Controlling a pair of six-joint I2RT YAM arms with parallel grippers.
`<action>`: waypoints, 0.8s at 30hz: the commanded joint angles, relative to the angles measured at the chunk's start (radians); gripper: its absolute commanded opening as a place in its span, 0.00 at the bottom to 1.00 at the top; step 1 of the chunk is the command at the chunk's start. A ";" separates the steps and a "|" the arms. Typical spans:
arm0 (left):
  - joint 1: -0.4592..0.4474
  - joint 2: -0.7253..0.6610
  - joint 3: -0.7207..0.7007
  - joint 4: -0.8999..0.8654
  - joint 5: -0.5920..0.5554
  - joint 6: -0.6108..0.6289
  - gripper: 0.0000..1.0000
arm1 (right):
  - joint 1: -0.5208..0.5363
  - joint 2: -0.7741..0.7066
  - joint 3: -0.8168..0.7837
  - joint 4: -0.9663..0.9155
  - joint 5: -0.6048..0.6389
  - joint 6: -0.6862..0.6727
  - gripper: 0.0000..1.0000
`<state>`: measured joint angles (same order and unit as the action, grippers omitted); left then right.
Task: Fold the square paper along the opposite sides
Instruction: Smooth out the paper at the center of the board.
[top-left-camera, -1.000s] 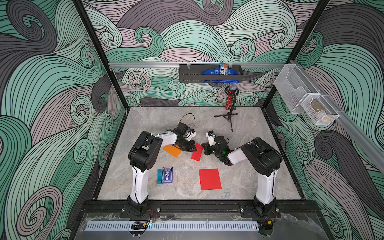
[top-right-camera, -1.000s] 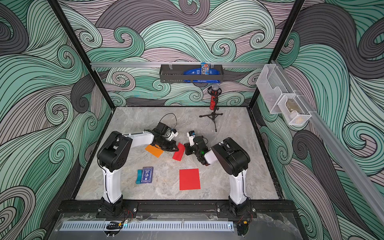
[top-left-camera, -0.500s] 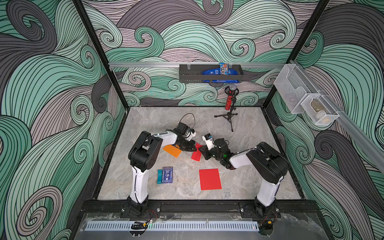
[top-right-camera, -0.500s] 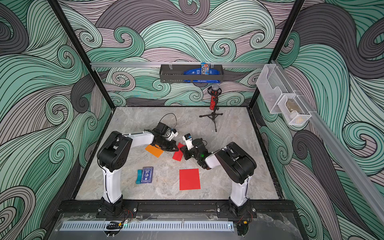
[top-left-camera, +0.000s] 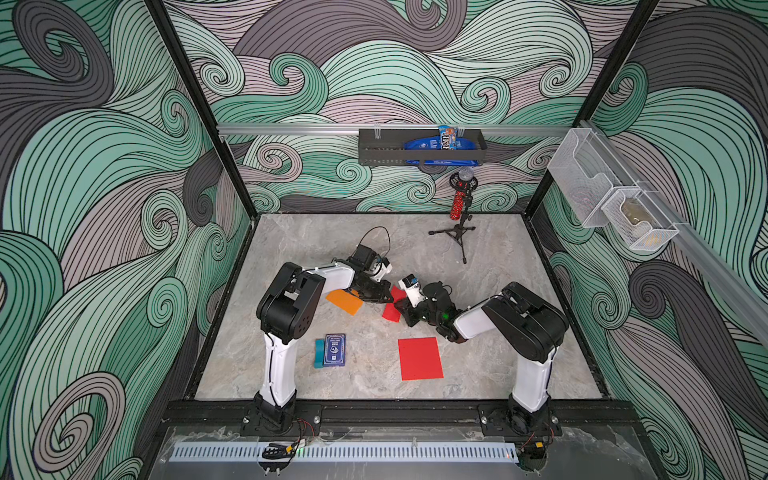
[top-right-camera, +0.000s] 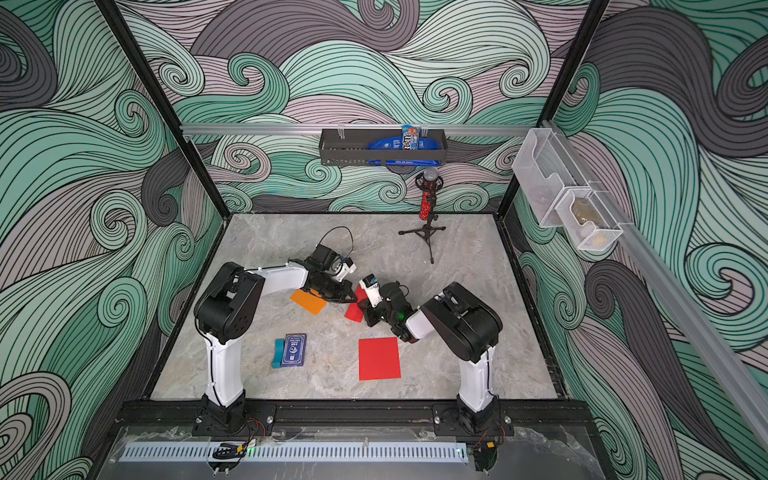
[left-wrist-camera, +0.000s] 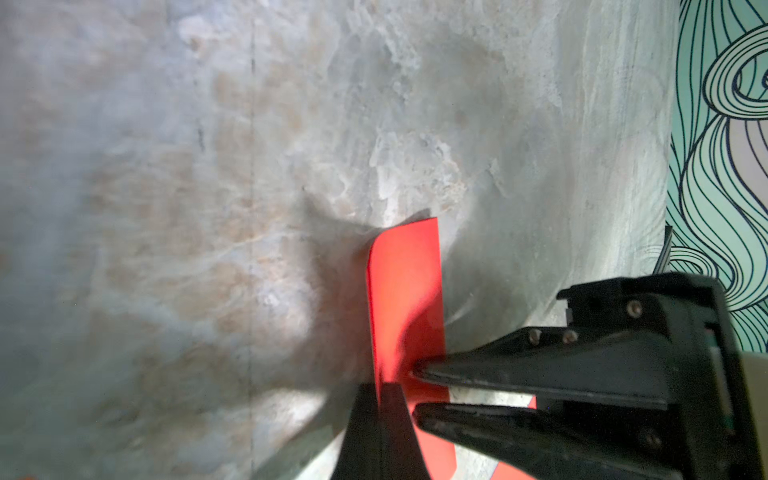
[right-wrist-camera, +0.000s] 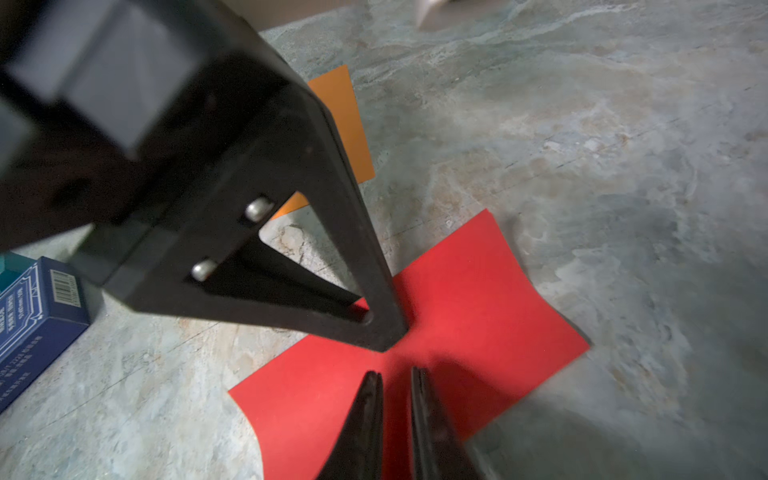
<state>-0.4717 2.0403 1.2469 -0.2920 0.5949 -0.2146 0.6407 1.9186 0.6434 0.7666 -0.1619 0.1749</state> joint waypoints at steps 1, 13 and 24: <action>0.000 0.006 -0.004 -0.029 -0.028 0.000 0.00 | -0.001 0.014 -0.026 -0.015 0.010 0.007 0.17; -0.001 0.017 0.008 -0.038 -0.038 -0.003 0.00 | 0.005 -0.021 -0.041 -0.029 -0.001 -0.009 0.17; -0.001 0.008 0.003 -0.033 -0.050 -0.011 0.00 | 0.071 -0.064 -0.116 -0.042 0.059 -0.038 0.17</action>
<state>-0.4717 2.0403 1.2472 -0.2928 0.5869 -0.2214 0.6891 1.8652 0.5606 0.7898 -0.1192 0.1410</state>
